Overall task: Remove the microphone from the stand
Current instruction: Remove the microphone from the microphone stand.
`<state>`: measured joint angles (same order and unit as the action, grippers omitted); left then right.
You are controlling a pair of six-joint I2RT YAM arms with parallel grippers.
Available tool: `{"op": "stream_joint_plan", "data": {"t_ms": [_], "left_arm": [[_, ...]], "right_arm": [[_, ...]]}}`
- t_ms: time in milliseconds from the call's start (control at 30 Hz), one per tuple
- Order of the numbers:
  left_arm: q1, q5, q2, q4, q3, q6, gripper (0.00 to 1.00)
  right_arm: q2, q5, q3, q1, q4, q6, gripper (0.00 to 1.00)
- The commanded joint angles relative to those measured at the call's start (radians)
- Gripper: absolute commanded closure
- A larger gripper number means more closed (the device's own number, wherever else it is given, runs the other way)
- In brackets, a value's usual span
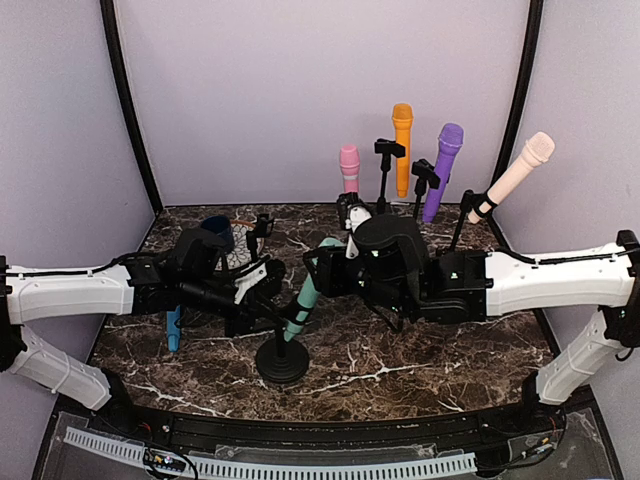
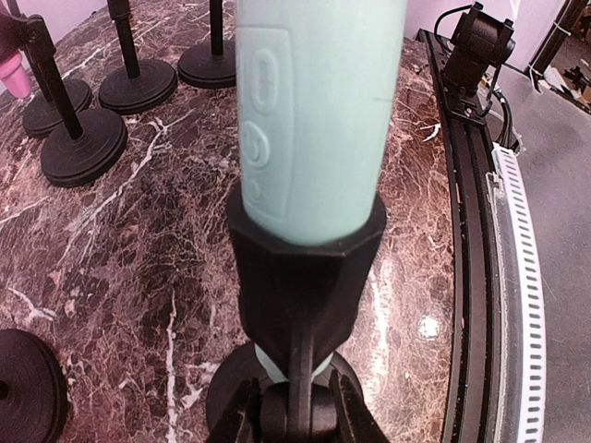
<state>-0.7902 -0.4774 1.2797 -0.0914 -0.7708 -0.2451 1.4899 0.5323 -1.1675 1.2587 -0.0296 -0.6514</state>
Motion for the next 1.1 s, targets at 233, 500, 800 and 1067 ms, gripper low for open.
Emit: {"op": "stream_joint_plan", "data": {"t_ms": [233, 500, 800, 1067], "left_arm": [[-0.006, 0.029, 0.016, 0.005, -0.028, -0.025, 1.0], [-0.007, 0.03, 0.024, 0.002, -0.03, -0.026, 1.0], [-0.009, 0.031, 0.036, 0.007, -0.028, -0.022, 1.0], [-0.013, 0.056, 0.044, 0.007, -0.03, -0.019, 1.0]], "right_arm": [[-0.054, -0.139, 0.058, -0.032, 0.176, 0.159, 0.66], [-0.095, -0.377, 0.114, -0.092, 0.27, 0.25, 0.71], [-0.107, -0.379, 0.126, -0.099, 0.302, 0.231, 0.72], [-0.077, -0.131, 0.027, -0.06, 0.129, 0.132, 0.71]]}}
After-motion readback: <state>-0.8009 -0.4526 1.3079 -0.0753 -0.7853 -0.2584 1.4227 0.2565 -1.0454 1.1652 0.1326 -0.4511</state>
